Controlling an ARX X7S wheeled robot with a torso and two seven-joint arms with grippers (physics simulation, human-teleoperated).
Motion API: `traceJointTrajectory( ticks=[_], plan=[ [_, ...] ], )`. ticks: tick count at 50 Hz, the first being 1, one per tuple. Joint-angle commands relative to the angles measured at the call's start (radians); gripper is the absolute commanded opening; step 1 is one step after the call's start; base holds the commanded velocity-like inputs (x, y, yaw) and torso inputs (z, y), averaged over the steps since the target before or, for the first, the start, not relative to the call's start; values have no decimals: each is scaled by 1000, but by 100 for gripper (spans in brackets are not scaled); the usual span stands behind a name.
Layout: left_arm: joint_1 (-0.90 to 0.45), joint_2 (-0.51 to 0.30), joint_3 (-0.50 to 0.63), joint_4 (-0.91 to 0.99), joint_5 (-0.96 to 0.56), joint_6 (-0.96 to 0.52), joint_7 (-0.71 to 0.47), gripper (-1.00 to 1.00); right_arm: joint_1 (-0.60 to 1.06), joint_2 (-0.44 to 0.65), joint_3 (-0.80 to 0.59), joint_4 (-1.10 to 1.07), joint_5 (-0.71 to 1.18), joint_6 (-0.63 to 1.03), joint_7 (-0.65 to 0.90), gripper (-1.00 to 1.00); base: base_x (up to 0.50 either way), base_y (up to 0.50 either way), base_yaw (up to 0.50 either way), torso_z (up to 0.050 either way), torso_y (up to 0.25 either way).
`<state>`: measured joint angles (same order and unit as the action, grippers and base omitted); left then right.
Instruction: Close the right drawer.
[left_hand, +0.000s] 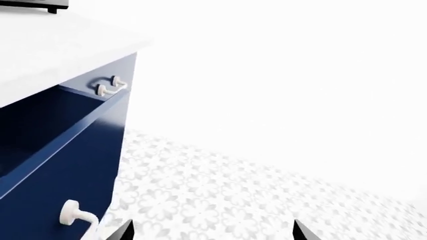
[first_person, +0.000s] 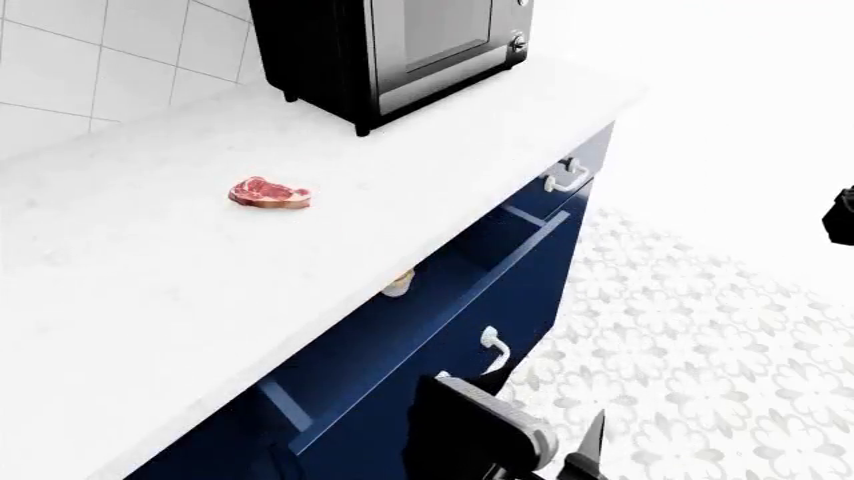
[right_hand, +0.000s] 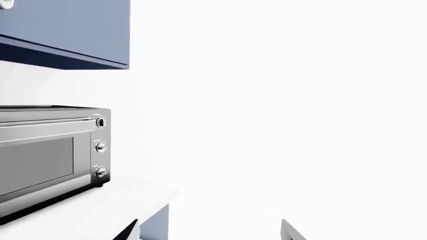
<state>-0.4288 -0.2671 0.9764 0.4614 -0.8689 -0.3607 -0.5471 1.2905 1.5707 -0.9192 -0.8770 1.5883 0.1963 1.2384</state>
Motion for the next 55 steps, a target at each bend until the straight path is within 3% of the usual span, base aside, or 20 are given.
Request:
traceJointTrajectory(
  ticks=[1, 22, 55],
  plan=[
    [42, -42, -13, -12, 17, 51, 22, 100, -7, 0, -2, -3, -7, -9, 3, 100, 0, 0, 0, 0, 0],
    [98, -110, -83, -103, 19, 161, 75, 100, -26, 0, -7, -18, -21, -28, 23, 100, 0, 0, 0, 0, 0],
    [132, -53, -86, -425, 130, 305, 179, 100, -37, 0, 2, -9, -24, -37, 7, 100, 0, 0, 0, 0, 0]
  ],
)
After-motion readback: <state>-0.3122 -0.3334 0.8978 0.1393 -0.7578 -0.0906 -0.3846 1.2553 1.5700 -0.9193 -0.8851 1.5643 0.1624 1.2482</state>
